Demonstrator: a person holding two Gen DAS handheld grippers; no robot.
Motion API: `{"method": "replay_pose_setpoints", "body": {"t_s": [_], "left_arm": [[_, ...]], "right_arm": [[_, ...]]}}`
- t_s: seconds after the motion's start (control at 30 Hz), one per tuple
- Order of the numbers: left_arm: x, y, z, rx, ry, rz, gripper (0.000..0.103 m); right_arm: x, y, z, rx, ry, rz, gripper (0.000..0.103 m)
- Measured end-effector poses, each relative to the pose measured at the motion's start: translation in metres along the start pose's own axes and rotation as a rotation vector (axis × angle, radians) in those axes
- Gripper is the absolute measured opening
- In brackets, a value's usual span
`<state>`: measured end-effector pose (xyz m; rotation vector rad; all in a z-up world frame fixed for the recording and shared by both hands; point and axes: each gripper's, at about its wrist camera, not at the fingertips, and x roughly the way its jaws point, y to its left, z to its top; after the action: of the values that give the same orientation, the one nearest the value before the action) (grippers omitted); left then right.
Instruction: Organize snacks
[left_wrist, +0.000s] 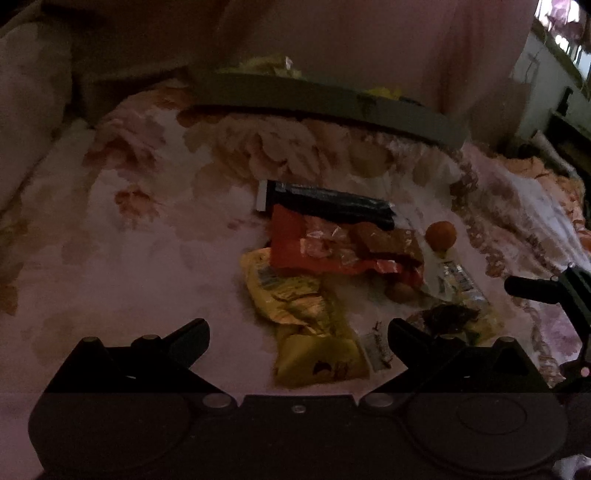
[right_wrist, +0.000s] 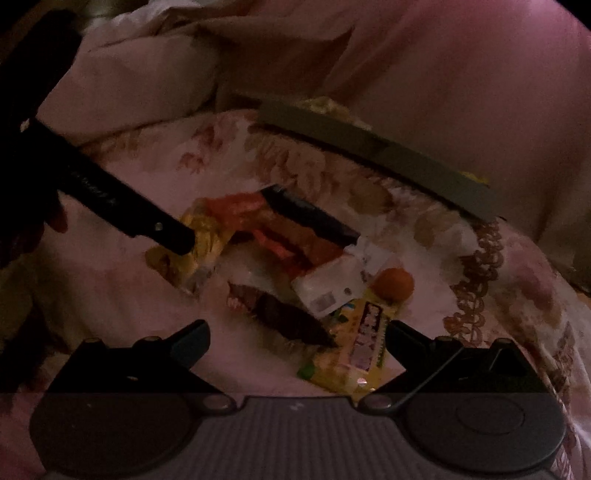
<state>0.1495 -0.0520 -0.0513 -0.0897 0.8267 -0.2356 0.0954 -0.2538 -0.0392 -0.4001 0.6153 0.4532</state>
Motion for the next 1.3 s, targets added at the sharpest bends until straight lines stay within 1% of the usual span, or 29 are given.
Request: {"method": "replay_pose_setpoints", "body": {"t_s": [0.1,0.17,0.27,0.4,0.47,0.5,0.57,0.6,0.7,0.8,0.93,1.0,1.03,1.17,1.3], "left_arm": [[0.013,-0.008,0.006,0.024,0.024,0.043,0.102],[0.018,-0.01,0.008,0.038,0.028,0.06,0.099],[0.022,-0.013,0.011,0.056,0.027,0.052,0.096],[0.025,-0.014,0.012,0.058,0.029,0.041,0.091],[0.025,-0.014,0.012,0.052,0.034,0.032,0.081],[0.026,-0.015,0.012,0.048,0.039,0.031,0.078],[0.027,-0.016,0.012,0.052,0.044,0.051,0.069],[0.027,-0.016,0.011,0.057,0.046,0.062,0.066],[0.025,-0.012,0.011,0.05,0.048,0.056,0.062],[0.023,-0.008,0.01,0.05,0.05,0.061,0.05],[0.018,-0.001,0.008,0.039,0.059,0.045,0.049],[0.016,0.001,0.007,0.041,0.064,0.041,0.049],[0.014,0.002,0.006,0.042,0.068,0.038,0.049],[0.008,0.008,0.003,0.049,0.089,0.018,0.049],[0.004,0.011,0.002,0.05,0.106,0.008,0.05]], "right_arm": [[0.01,0.002,-0.002,-0.035,0.004,-0.004,0.102],[0.015,0.003,-0.002,-0.049,-0.006,-0.023,0.099],[0.022,0.005,-0.002,-0.072,0.001,-0.039,0.093],[0.026,0.004,-0.002,-0.073,-0.003,-0.026,0.09],[0.027,0.004,-0.002,-0.078,-0.003,-0.019,0.088],[0.027,0.004,-0.002,-0.08,-0.003,-0.014,0.086],[0.028,0.004,-0.001,-0.075,0.002,-0.001,0.082],[0.028,0.004,-0.001,-0.068,0.007,0.008,0.079],[0.027,0.003,0.0,-0.045,0.02,0.037,0.072],[0.025,0.005,0.001,-0.057,0.027,0.042,0.063],[0.024,0.009,0.001,-0.074,0.04,0.035,0.057],[0.023,0.011,0.002,-0.076,0.047,0.031,0.051],[0.022,0.012,0.002,-0.078,0.052,0.025,0.04],[0.02,0.016,0.002,-0.076,0.069,0.012,0.039],[0.018,0.016,0.004,-0.04,0.086,0.017,0.039]]}}
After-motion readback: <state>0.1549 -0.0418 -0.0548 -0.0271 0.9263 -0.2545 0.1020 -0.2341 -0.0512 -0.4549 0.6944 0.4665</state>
